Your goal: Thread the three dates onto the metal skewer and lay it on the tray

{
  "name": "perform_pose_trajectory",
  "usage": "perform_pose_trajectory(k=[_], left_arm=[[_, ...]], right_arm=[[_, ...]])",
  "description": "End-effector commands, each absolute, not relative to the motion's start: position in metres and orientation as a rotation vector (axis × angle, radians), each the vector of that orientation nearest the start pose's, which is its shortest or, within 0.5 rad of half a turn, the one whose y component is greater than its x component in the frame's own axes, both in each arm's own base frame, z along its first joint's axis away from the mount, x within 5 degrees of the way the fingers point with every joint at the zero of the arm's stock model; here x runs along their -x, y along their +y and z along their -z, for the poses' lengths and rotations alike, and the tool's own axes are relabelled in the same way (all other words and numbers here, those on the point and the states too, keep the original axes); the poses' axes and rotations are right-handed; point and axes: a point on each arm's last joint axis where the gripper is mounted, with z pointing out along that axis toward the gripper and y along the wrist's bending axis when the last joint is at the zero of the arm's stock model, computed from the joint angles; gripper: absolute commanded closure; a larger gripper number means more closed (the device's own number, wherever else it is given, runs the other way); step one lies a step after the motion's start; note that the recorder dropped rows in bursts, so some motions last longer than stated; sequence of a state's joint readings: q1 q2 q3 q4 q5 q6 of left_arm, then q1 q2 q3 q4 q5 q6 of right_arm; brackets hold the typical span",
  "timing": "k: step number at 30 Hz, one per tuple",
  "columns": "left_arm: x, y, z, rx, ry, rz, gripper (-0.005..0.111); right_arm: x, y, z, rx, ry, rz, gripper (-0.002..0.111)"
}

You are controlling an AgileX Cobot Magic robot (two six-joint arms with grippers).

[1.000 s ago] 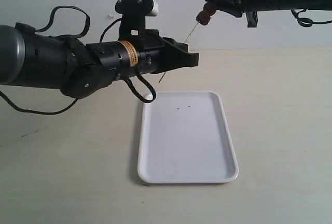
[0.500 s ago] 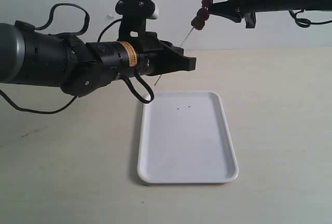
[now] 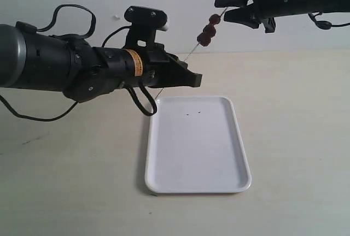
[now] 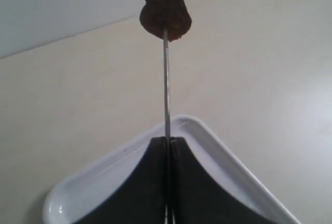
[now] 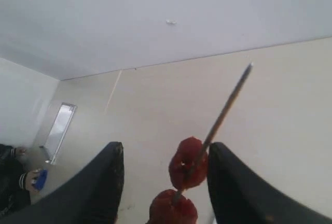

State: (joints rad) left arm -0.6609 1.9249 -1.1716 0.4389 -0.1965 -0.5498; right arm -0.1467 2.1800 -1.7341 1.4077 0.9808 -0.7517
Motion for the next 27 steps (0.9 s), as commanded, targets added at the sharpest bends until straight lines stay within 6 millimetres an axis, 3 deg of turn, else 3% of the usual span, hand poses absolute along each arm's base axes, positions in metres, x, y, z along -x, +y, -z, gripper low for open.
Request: perform_pose_trajectory(k=[1, 7, 13, 20, 23, 27], left_arm=[[-0.331, -0.263, -0.194, -0.650, 2.041, 0.498, 0.107], [-0.326, -0.252, -0.184, -0.721, 2.134, 0.367, 0.107], [-0.299, -0.237, -0.181, -0.727, 2.121, 0.424, 0.107], [-0.264, -0.223, -0.160, -0.673, 2.054, 0.618, 0.107], [-0.258, -0.218, -0.153, -0.676, 2.074, 0.617, 0.107], [-0.257, -0.216, -0.143, -0.687, 2.125, 0.589, 0.107]], right_arm=[[-0.484, -0.005, -0.236, -0.154, 2.124, -1.239, 0.059], [-0.477, -0.033, -0.240, -0.172, 2.148, -1.207, 0.059], [-0.469, -0.051, -0.240, -0.111, 2.232, -1.072, 0.060], [-0.460, -0.034, -0.247, 0.078, 2.249, -1.135, 0.066], [-0.455, -0.021, -0.252, 0.190, 2.247, -1.188, 0.070], [-0.450, -0.014, -0.263, 0.239, 2.234, -1.195, 0.084]])
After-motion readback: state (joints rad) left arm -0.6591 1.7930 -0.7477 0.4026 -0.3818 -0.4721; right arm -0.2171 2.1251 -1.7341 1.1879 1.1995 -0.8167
